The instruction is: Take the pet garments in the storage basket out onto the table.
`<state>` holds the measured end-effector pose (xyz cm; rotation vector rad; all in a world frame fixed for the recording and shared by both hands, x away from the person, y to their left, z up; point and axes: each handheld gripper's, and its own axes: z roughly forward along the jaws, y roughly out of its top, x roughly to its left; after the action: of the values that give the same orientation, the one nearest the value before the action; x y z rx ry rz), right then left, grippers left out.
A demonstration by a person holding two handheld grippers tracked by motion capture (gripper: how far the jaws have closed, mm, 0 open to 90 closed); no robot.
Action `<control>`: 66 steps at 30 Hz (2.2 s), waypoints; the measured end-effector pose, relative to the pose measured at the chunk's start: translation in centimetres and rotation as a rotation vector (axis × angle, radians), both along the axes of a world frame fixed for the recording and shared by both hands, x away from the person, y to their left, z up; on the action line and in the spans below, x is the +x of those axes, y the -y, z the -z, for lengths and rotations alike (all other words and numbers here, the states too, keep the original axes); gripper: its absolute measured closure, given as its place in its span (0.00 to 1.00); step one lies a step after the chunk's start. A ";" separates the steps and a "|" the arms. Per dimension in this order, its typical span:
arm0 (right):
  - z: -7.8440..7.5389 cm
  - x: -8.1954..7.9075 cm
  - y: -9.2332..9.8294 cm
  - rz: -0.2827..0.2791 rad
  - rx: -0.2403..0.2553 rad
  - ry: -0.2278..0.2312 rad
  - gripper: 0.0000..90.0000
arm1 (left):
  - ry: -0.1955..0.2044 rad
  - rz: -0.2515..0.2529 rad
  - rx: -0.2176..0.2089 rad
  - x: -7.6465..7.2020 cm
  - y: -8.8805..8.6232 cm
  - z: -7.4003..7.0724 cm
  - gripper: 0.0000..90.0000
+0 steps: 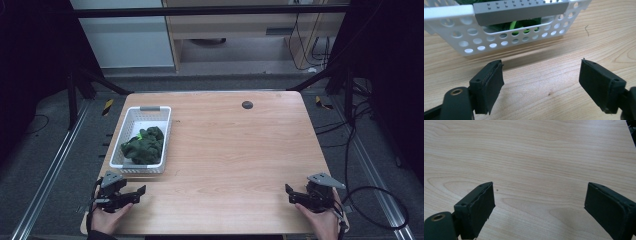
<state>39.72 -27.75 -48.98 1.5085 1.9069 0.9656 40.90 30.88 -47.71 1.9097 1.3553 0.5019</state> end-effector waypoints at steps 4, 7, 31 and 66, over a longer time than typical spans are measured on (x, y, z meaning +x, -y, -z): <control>0.0 -0.1 0.2 0.006 0.012 -0.004 0.10 | 0.019 -0.010 -0.020 -0.4 -0.3 -0.8 0.21; 0.1 -0.1 0.2 -0.002 0.015 -0.011 0.09 | 0.041 -0.022 -0.049 -0.7 -0.7 -1.5 0.22; 0.1 -0.1 -0.3 -0.050 -0.007 0.027 0.08 | 0.107 -0.010 -0.102 -0.6 -0.7 -5.0 0.24; 0.2 0.1 -0.4 -0.056 -0.012 0.023 0.08 | 0.142 0.033 -0.098 2.4 -0.7 -9.4 0.24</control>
<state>39.78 -27.37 -49.22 1.4386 1.9442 0.9901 43.33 31.54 -38.31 1.7800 1.2330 0.5347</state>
